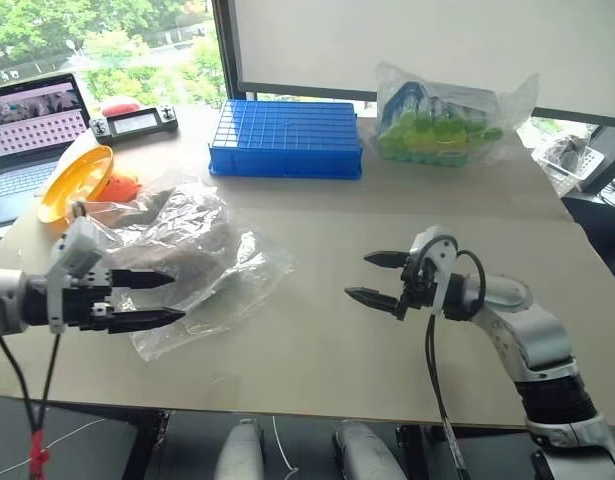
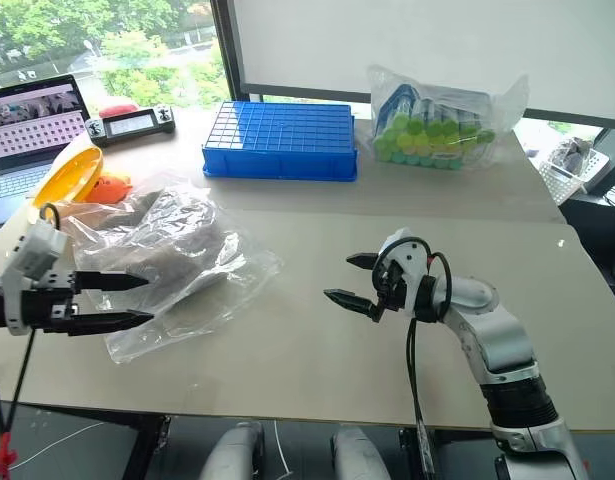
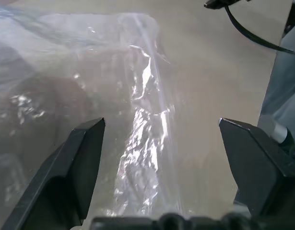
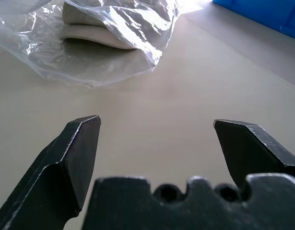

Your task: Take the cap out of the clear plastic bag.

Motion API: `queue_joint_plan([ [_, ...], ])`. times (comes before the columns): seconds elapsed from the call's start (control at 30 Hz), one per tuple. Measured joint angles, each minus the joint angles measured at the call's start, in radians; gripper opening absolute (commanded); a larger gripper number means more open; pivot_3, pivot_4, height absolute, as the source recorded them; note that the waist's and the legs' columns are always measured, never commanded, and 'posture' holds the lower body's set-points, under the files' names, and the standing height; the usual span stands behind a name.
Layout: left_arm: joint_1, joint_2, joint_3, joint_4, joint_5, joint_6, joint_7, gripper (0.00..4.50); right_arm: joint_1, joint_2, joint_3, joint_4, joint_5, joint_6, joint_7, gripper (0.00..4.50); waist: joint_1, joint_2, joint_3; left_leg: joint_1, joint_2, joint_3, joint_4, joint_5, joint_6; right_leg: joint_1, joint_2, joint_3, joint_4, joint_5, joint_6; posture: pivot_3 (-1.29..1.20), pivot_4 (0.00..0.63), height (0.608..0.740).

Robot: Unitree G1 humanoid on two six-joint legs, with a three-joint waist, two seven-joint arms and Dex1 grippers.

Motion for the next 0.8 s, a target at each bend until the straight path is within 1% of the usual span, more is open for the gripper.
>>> queue_joint_plan([
  [0.07, -0.018, 0.000, -0.034, -0.030, 0.020, -0.012, 0.016, 4.05, 0.004, -0.001, -0.002, -0.003, 0.000, 0.000, -0.005, 4.50, -0.002, 0.000, 0.000, 0.000, 0.000, 0.000, 0.000, 0.000, 0.000, 0.000, 0.000, 0.000, 0.000, 0.000, 0.000, 0.00, 0.150, 0.713],
  [0.13, -0.038, 0.000, -0.078, -0.046, 0.073, -0.040, 0.055, 4.05, 0.009, -0.004, -0.003, -0.009, 0.000, 0.000, -0.007, 4.50, -0.001, 0.000, 0.000, 0.000, 0.000, 0.000, 0.000, 0.000, 0.000, 0.000, 0.000, 0.000, 0.000, 0.000, 0.000, 0.00, 0.150, 0.713],
  [0.23, -0.045, 0.000, -0.154, -0.055, 0.180, -0.092, 0.113, 4.05, 0.023, -0.009, -0.010, -0.025, 0.000, 0.000, -0.011, 4.50, -0.001, 0.000, 0.000, 0.000, 0.000, 0.000, 0.000, 0.000, 0.000, 0.000, 0.000, 0.001, 0.000, 0.000, 0.000, 0.00, 0.150, 0.713],
  [0.33, -0.051, -0.002, -0.208, -0.074, 0.244, -0.119, 0.156, 4.05, 0.025, -0.009, -0.013, -0.032, 0.000, 0.000, -0.016, 4.50, 0.000, 0.000, 0.000, 0.000, 0.000, 0.000, 0.000, 0.000, 0.000, 0.000, 0.000, 0.000, 0.000, 0.000, 0.000, 0.00, 0.150, 0.713],
  [0.43, -0.081, -0.003, -0.265, -0.076, 0.350, -0.170, 0.215, 4.05, 0.026, -0.009, -0.017, -0.033, 0.001, 0.001, -0.018, 4.50, 0.001, 0.000, 0.000, 0.000, 0.000, 0.000, 0.000, 0.000, 0.000, 0.000, 0.000, 0.000, 0.000, 0.000, 0.000, 0.00, 0.150, 0.713],
  [0.67, -0.109, -0.022, -0.313, -0.080, 0.466, -0.210, 0.290, 4.05, 0.026, -0.009, -0.024, -0.033, 0.000, 0.001, -0.023, 4.50, 0.001, 0.000, 0.000, 0.000, 0.000, 0.000, 0.000, 0.000, 0.000, 0.000, 0.000, 0.001, 0.000, 0.000, 0.000, 0.00, 0.150, 0.713],
  [0.8, -0.109, -0.030, -0.315, -0.109, 0.477, -0.205, 0.299, 4.05, 0.026, -0.009, -0.024, -0.033, 0.000, 0.001, -0.025, 4.50, 0.001, 0.000, 0.000, 0.000, 0.000, 0.000, 0.000, 0.000, 0.000, 0.000, 0.000, 0.001, 0.000, 0.000, 0.000, 0.00, 0.150, 0.713],
])
